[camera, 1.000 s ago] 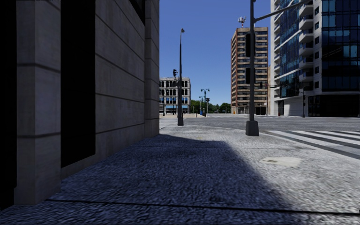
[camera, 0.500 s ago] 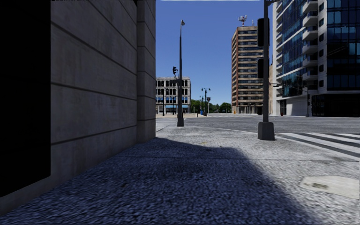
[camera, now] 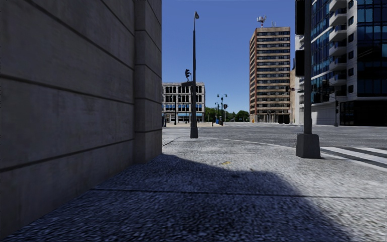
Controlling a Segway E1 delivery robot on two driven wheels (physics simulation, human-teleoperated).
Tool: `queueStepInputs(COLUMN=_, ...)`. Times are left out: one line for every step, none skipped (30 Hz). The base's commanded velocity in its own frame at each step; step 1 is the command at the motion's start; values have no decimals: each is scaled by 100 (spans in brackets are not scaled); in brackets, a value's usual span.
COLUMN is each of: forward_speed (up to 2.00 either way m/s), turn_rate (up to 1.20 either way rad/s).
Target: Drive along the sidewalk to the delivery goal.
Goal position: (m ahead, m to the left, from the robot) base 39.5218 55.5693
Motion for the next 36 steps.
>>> queueStepInputs(forward_speed=200, turn_rate=0)
queueStepInputs(forward_speed=200, turn_rate=0)
queueStepInputs(forward_speed=200, turn_rate=0)
queueStepInputs(forward_speed=200, turn_rate=0)
queueStepInputs(forward_speed=200, turn_rate=0)
queueStepInputs(forward_speed=200, turn_rate=0)
queueStepInputs(forward_speed=200, turn_rate=0)
queueStepInputs(forward_speed=200, turn_rate=0)
queueStepInputs(forward_speed=200, turn_rate=0)
queueStepInputs(forward_speed=200, turn_rate=0)
queueStepInputs(forward_speed=200, turn_rate=0)
queueStepInputs(forward_speed=200, turn_rate=0)
queueStepInputs(forward_speed=200, turn_rate=0)
queueStepInputs(forward_speed=200, turn_rate=0)
queueStepInputs(forward_speed=200, turn_rate=0)
queueStepInputs(forward_speed=200, turn_rate=0)
queueStepInputs(forward_speed=200, turn_rate=0)
queueStepInputs(forward_speed=200, turn_rate=0)
queueStepInputs(forward_speed=200, turn_rate=0)
queueStepInputs(forward_speed=200, turn_rate=0)
queueStepInputs(forward_speed=200, turn_rate=0)
queueStepInputs(forward_speed=200, turn_rate=0)
queueStepInputs(forward_speed=200, turn_rate=0)
queueStepInputs(forward_speed=200, turn_rate=0)
queueStepInputs(forward_speed=200, turn_rate=0)
queueStepInputs(forward_speed=200, turn_rate=0)
queueStepInputs(forward_speed=200, turn_rate=0)
queueStepInputs(forward_speed=200, turn_rate=0)
queueStepInputs(forward_speed=200, turn_rate=0)
queueStepInputs(forward_speed=200, turn_rate=0)
queueStepInputs(forward_speed=200, turn_rate=0)
queueStepInputs(forward_speed=200, turn_rate=0)
queueStepInputs(forward_speed=200, turn_rate=0)
queueStepInputs(forward_speed=200, turn_rate=0)
queueStepInputs(forward_speed=200, turn_rate=0)
queueStepInputs(forward_speed=200, turn_rate=0)
